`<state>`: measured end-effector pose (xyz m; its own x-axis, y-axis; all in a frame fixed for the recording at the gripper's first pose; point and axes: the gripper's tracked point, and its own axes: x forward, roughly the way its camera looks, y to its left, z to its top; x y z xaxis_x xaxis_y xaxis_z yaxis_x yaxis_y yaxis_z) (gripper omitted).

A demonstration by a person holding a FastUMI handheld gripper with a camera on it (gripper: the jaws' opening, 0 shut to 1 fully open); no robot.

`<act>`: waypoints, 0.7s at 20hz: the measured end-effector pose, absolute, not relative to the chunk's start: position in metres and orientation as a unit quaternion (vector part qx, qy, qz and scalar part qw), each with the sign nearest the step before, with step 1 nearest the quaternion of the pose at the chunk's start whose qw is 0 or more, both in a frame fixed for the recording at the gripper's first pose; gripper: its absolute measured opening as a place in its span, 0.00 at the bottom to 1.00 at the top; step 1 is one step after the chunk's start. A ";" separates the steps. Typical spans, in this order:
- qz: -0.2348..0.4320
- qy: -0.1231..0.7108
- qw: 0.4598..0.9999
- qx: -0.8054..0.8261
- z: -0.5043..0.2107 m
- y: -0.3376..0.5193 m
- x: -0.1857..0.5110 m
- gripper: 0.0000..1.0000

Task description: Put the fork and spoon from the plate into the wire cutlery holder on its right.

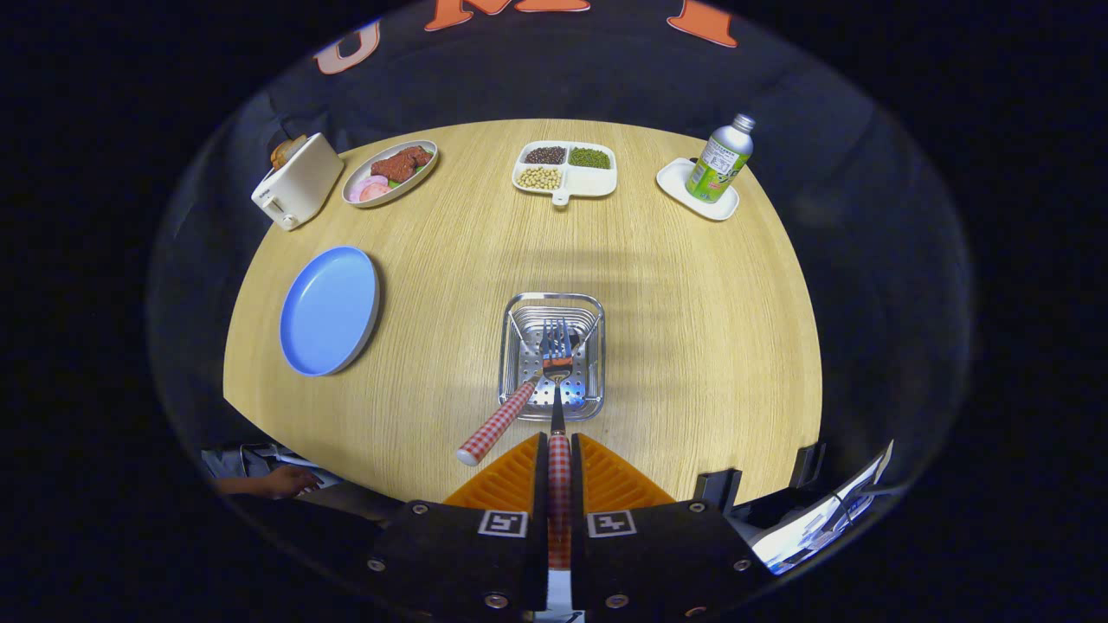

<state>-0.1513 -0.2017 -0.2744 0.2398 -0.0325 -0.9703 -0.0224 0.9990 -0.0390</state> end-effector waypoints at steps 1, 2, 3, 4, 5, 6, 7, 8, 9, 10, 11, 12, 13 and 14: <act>0.005 0.620 0.784 -0.016 -0.274 -0.198 -0.150 0.12; 0.007 0.618 0.786 -0.013 -0.273 -0.197 -0.145 0.12; 0.006 0.611 0.792 -0.013 -0.271 -0.199 -0.139 0.14; 0.006 0.602 0.798 -0.015 -0.269 -0.199 -0.133 0.14; 0.004 0.594 0.804 -0.016 -0.266 -0.200 -0.127 0.15; 0.004 0.582 0.813 -0.017 -0.261 -0.200 -0.119 0.17; 0.001 0.568 0.823 -0.016 -0.257 -0.202 -0.111 0.17; -0.001 0.554 0.832 -0.012 -0.250 -0.202 -0.104 0.18; -0.005 0.541 0.841 -0.006 -0.244 -0.202 -0.098 0.18; -0.006 0.526 0.850 0.001 -0.239 -0.201 -0.091 0.18; -0.011 0.515 0.857 0.004 -0.234 -0.203 -0.088 0.18; -0.012 0.497 0.867 0.006 -0.228 -0.203 -0.082 0.18; -0.017 0.480 0.877 0.007 -0.222 -0.205 -0.077 0.18; -0.019 0.459 0.888 0.011 -0.214 -0.205 -0.071 0.18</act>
<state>-0.0712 -0.2051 -0.2142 0.5776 -0.0230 -0.8160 0.0428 0.9991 0.0021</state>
